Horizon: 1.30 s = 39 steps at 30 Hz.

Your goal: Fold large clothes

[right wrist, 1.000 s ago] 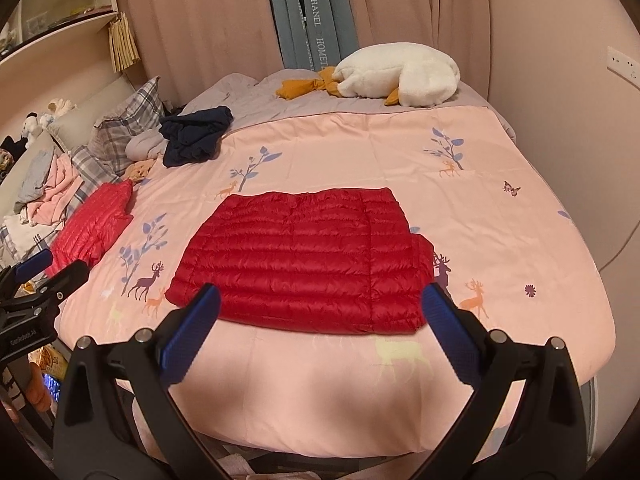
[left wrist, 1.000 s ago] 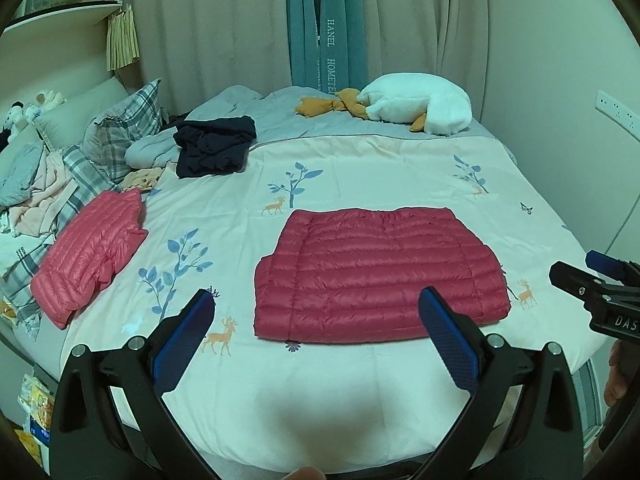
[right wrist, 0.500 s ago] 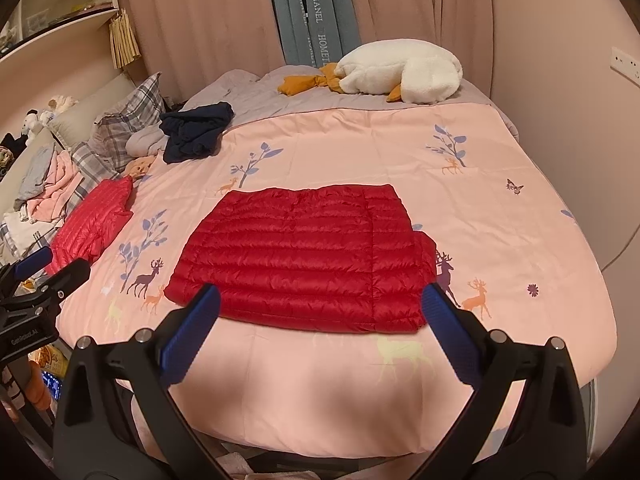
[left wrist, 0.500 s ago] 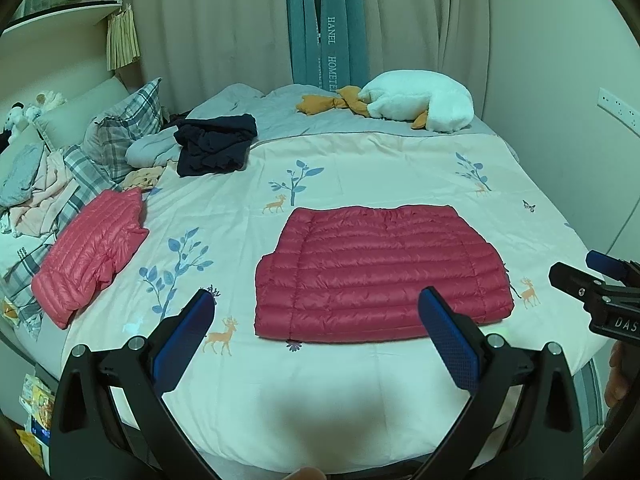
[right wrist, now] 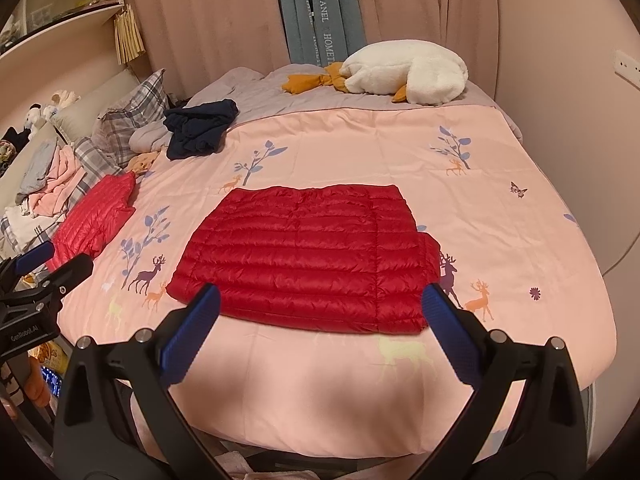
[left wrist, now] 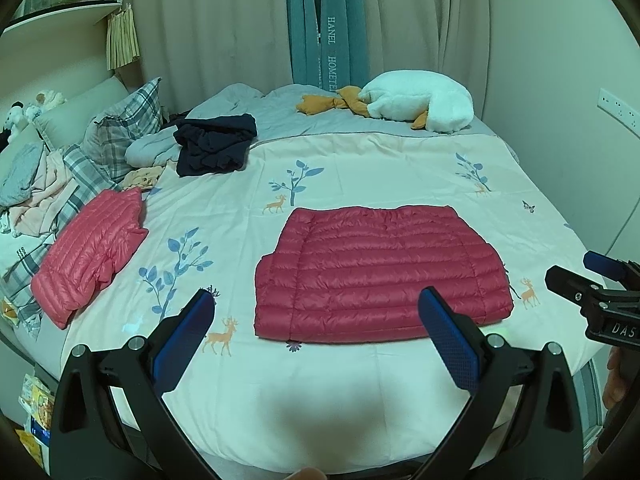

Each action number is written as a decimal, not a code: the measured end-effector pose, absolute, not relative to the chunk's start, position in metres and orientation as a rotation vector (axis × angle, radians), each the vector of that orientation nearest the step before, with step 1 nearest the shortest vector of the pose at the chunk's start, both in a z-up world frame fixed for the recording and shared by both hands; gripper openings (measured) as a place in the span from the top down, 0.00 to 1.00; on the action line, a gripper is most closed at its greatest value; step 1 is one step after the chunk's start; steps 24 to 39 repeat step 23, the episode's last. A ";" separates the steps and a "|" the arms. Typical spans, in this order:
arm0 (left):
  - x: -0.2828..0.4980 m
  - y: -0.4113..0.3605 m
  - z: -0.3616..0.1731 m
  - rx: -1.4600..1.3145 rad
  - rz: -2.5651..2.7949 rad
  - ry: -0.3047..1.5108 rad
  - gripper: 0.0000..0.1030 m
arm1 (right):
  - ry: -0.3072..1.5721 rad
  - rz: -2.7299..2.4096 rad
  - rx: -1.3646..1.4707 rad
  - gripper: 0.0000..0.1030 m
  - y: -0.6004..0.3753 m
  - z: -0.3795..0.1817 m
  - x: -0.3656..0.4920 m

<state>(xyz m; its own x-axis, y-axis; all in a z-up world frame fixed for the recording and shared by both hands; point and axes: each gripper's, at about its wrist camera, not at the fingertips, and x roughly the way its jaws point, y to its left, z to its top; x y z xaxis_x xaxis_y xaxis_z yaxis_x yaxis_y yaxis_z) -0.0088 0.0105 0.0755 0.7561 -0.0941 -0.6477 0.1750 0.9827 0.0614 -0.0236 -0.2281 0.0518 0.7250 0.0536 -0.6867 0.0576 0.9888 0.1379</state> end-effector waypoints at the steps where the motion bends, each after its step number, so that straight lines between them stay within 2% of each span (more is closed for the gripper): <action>1: -0.008 0.011 0.076 0.122 -0.146 0.698 0.01 | 0.761 -0.001 0.153 0.02 -0.228 0.052 -0.023; 39: -0.003 0.015 0.077 0.101 -0.122 0.698 0.01 | 0.763 0.008 0.150 0.02 -0.222 0.054 -0.021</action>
